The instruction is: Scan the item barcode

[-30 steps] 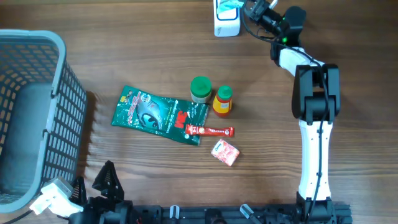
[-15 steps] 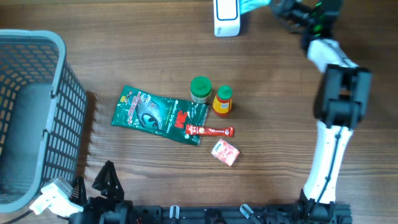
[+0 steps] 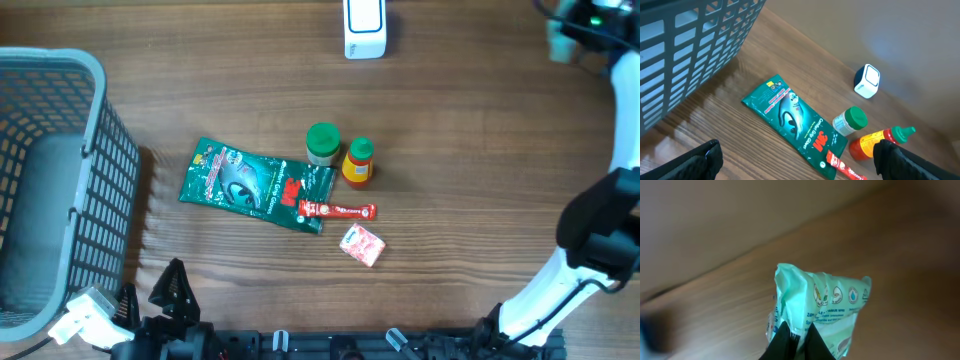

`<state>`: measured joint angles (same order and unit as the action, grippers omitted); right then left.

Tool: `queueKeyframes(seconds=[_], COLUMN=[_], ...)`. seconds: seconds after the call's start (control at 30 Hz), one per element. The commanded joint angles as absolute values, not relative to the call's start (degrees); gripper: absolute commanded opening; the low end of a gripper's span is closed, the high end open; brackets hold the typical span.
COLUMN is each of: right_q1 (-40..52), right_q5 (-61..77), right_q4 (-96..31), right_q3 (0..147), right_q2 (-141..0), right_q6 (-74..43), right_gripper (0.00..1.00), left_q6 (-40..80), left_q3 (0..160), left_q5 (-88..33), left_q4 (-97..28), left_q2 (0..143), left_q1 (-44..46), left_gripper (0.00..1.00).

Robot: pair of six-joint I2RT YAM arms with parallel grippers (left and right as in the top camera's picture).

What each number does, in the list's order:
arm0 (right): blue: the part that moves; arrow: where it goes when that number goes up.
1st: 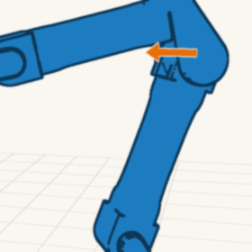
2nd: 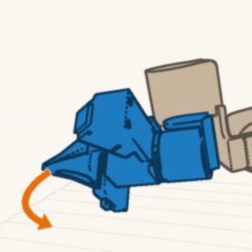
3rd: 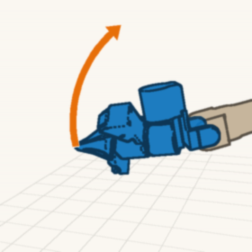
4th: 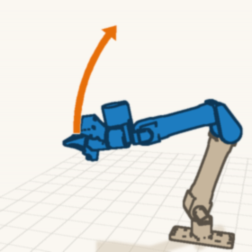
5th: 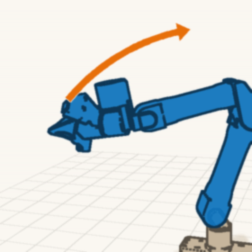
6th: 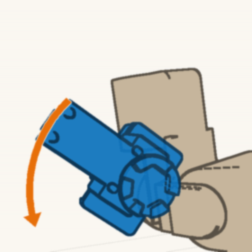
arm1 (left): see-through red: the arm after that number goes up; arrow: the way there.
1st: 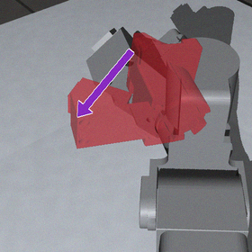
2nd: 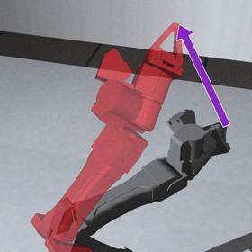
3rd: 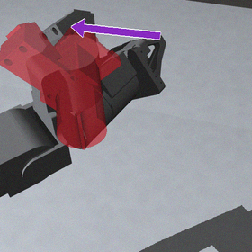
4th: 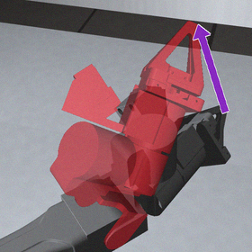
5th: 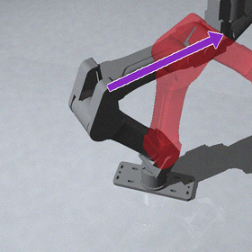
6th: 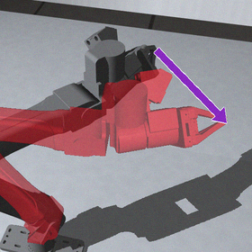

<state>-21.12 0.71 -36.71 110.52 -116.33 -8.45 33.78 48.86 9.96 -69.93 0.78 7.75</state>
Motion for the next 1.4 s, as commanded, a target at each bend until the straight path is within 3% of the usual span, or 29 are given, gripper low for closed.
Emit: queueKeyframes(seconds=[0.0, 0.27, 0.43, 0.53, 0.6, 0.63, 0.8, 0.87, 1.1, 1.37], right_q1=[-28.93, -41.76, -46.30, -48.66, -49.06, -49.04, -46.50, -44.58, -29.61, -12.91], right_q5=[-21.21, -17.80, -23.62, -20.71, -12.19, -7.25, 26.15, 32.40, 33.45, 33.52], right_q4=[-31.75, -32.16, -32.73, -33.67, -34.11, -34.15, -35.11, -37.60, -63.94, -64.69], right_q3=[107.22, 104.12, 104.20, 104.25, 104.25, 104.25, 104.25, 104.25, 103.94, 88.88], right_q2=[-117.05, -127.68, -128.95, -127.76, -125.64, -123.94, -112.25, -108.86, -103.74, -103.83], right_q6=[-1.15, 4.25, -1.69, -2.15, -2.72, -4.80, -19.46, -24.49, -38.81, -40.97], right_gripper=[0.05, 0.06, 0.22, 0.60, 0.97, 0.99, 1.00, 1.00, 1.00, 1.00], left_q6=[34.13, 34.13, 34.13, 34.13, 34.13, 34.13, 34.13, 34.13, 34.13, 34.13], left_q3=[49.01, 49.01, 49.01, 49.01, 49.01, 49.01, 49.01, 49.01, 49.01, 49.01], left_q5=[9.67, 9.67, 9.67, 9.67, 9.67, 9.67, 9.67, 9.67, 9.67, 9.67], left_q4=[-69.73, -69.73, -69.73, -69.76, -69.73, -69.73, -69.73, -69.73, -69.73, -69.73], left_q2=[0.32, 0.32, 0.32, 0.32, 0.32, 0.32, 0.32, 0.32, 0.32, 0.32], left_q1=[7.33, 7.33, 7.33, 7.33, 7.33, 7.33, 7.33, 7.33, 7.33, 7.33], left_gripper=[1.00, 1.00, 1.00, 1.00, 1.00, 1.00, 1.00, 1.00, 1.00, 1.00])
